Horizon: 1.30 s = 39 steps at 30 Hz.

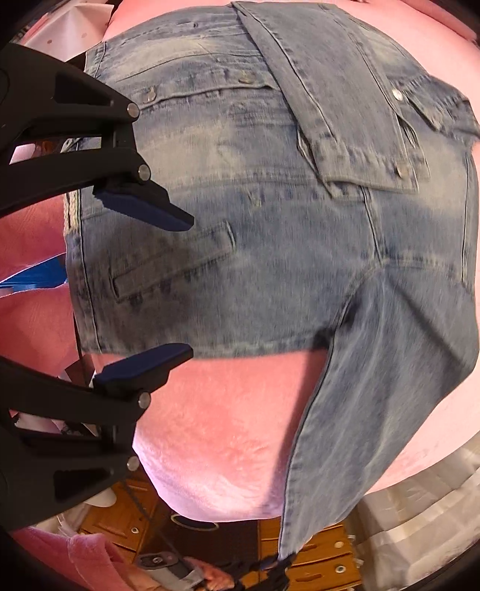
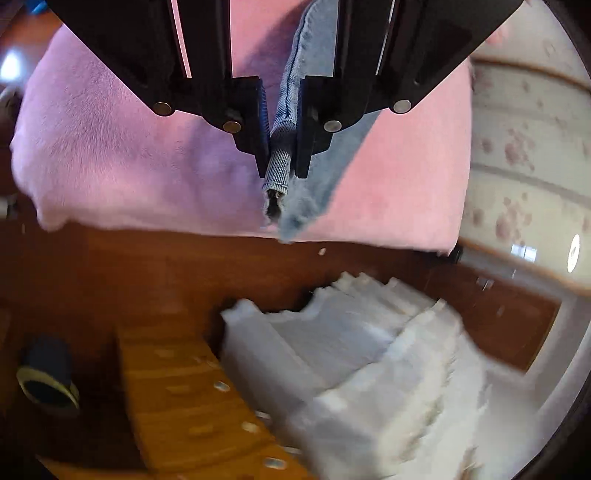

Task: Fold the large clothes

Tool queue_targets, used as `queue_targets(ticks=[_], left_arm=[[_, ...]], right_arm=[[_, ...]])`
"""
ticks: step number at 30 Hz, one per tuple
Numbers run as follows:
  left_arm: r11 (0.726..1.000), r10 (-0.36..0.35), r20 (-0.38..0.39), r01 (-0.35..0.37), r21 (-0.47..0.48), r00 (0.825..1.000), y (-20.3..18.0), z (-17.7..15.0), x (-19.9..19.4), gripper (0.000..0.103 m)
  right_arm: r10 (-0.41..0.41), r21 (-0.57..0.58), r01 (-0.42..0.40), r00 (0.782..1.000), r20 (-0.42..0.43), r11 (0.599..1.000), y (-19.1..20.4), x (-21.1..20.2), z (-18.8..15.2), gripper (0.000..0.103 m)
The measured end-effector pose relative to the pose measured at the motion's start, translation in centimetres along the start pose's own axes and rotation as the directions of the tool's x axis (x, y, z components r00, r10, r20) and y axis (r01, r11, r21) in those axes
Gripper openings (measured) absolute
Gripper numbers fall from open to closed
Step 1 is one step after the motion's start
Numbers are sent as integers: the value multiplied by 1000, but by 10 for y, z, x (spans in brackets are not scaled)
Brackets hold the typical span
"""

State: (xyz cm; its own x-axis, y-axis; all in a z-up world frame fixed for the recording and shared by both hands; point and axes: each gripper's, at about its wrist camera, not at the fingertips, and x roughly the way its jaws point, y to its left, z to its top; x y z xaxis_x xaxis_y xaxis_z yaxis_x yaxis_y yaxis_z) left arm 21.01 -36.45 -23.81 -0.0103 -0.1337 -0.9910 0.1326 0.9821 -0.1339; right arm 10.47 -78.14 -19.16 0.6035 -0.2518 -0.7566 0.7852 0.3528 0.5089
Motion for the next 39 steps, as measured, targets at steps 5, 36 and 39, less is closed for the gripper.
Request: queue_targets(ticks=[5,36,39], left_arm=[[999,-20,41,21,-38,999,38,-4,-14,60],[957,-77,161,118,-265,984,408,-25,-71,60],[959,-91,163,131,-252,982,408,-20,-67,60]], right_arm=[[33,-189,-14,994,102,982,63,-38,-20,12],[28,-740,-244,956,-291,627,316,72,-509,12],[-33,-786,-245,947,-320,568,304,90,-530,13]])
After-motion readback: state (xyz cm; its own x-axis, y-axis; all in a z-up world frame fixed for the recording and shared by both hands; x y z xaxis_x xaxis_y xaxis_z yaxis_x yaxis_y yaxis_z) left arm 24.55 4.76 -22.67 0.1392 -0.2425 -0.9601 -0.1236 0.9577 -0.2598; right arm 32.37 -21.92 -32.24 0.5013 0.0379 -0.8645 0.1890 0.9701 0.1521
